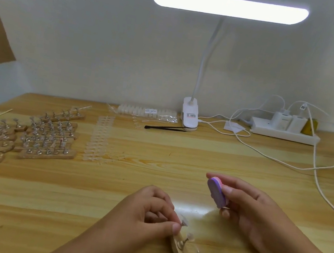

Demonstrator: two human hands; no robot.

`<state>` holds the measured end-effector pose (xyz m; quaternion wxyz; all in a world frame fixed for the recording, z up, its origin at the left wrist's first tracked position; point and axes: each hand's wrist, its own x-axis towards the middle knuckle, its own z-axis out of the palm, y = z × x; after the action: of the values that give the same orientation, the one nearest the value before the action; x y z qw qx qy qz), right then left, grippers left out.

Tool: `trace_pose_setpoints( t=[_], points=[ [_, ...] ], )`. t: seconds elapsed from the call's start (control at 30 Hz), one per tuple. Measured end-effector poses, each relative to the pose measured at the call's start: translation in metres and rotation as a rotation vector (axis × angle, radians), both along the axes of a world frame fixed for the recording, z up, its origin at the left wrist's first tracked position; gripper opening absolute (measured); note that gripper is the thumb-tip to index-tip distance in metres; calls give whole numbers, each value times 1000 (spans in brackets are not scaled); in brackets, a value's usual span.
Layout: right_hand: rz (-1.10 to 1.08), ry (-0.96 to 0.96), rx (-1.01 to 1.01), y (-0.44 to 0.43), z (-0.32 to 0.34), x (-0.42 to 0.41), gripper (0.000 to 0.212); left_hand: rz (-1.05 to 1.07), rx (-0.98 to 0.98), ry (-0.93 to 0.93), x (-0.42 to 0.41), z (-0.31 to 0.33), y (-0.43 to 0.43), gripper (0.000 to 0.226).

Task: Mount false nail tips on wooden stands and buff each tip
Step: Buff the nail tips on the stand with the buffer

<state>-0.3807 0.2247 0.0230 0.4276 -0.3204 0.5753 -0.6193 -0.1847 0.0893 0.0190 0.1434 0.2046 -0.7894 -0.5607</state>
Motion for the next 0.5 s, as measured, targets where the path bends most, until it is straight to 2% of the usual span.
trace_pose_setpoints(
  t=[0.07, 0.13, 0.2, 0.37, 0.5],
  points=[
    [31, -264, -9, -1, 3, 0, 25, -15, -66, 27, -2, -3, 4, 10],
    [108, -491, -28, 0, 5, 0, 30, -39, -132, 63, -4, -7, 8, 8],
    [150, -622, -46, 1, 6, 0, 35, -41, -173, 84, -8, -10, 12, 5],
    [187, -658, -83, 1, 9, 1, 32, 87, 79, 88, -12, -5, 14, 1],
    [220, -622, -137, 3, 8, -1, 34, 152, 318, 182, -11, -1, 12, 17]
  ],
)
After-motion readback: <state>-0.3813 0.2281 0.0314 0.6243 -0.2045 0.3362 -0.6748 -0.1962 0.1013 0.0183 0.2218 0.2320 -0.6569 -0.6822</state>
